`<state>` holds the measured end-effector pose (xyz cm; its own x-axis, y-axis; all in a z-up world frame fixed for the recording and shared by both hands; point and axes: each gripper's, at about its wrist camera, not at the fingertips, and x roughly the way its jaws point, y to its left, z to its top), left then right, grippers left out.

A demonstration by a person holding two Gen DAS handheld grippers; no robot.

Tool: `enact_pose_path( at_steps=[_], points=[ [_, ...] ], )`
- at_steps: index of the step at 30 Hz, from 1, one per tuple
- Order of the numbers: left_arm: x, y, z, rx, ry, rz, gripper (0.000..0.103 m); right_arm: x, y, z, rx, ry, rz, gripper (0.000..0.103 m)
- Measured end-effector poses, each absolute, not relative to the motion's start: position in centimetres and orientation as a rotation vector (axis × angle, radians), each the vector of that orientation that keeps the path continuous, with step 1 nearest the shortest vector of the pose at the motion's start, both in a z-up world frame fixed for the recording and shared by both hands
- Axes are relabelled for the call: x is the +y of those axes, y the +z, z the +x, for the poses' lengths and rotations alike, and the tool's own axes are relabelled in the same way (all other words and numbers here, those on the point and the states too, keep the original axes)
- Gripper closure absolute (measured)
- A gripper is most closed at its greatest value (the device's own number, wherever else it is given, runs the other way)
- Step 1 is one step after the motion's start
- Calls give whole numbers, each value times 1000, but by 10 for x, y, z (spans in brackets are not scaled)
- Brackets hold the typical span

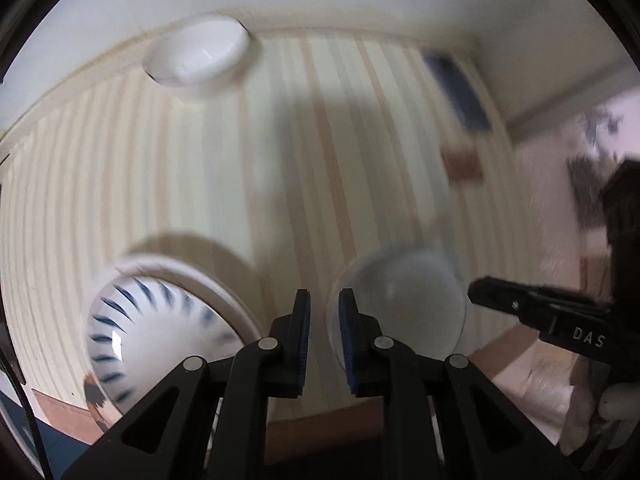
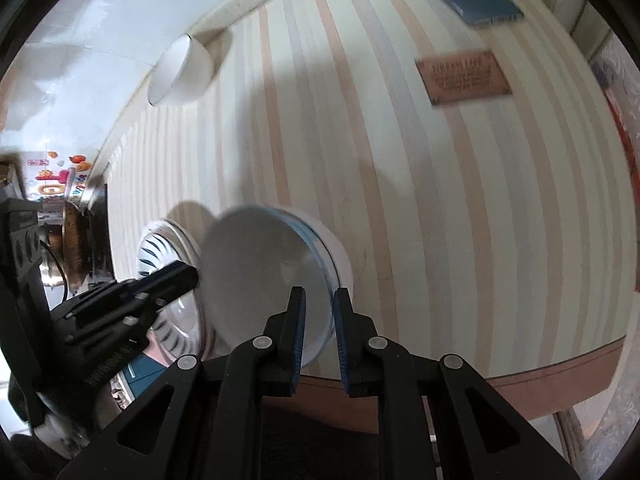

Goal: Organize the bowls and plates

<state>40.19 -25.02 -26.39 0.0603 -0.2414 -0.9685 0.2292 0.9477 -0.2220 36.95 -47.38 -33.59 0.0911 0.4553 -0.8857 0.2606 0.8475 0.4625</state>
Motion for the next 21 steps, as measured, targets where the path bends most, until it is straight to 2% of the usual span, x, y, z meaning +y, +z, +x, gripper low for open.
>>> enact_pose_path(
  at_steps=[1, 2, 3, 7, 11, 19, 21],
  points=[
    [-240, -256, 416, 1448, -335, -45, 80, -476, -329, 378, 1479, 168, 619, 77],
    [-232, -252, 428, 1429, -316, -73, 76, -476, -321, 390, 1451, 181, 641, 63],
    [-222, -248, 443, 1401, -287, -100, 76, -474, -316, 399, 1429, 195, 651, 55],
    [-182, -254, 507, 1350, -147, -179, 76, -457, -310, 463, 1344, 259, 683, 54],
    [-150, -279, 563, 1359, -42, -240, 76, -427, -331, 543, 1305, 275, 683, 54],
    [-139, -338, 623, 1445, -52, -250, 76, -366, -376, 649, 1357, 291, 613, 54],
    [-143, -347, 627, 1456, -53, -217, 81, -355, -387, 659, 1377, 294, 606, 58]
  ],
)
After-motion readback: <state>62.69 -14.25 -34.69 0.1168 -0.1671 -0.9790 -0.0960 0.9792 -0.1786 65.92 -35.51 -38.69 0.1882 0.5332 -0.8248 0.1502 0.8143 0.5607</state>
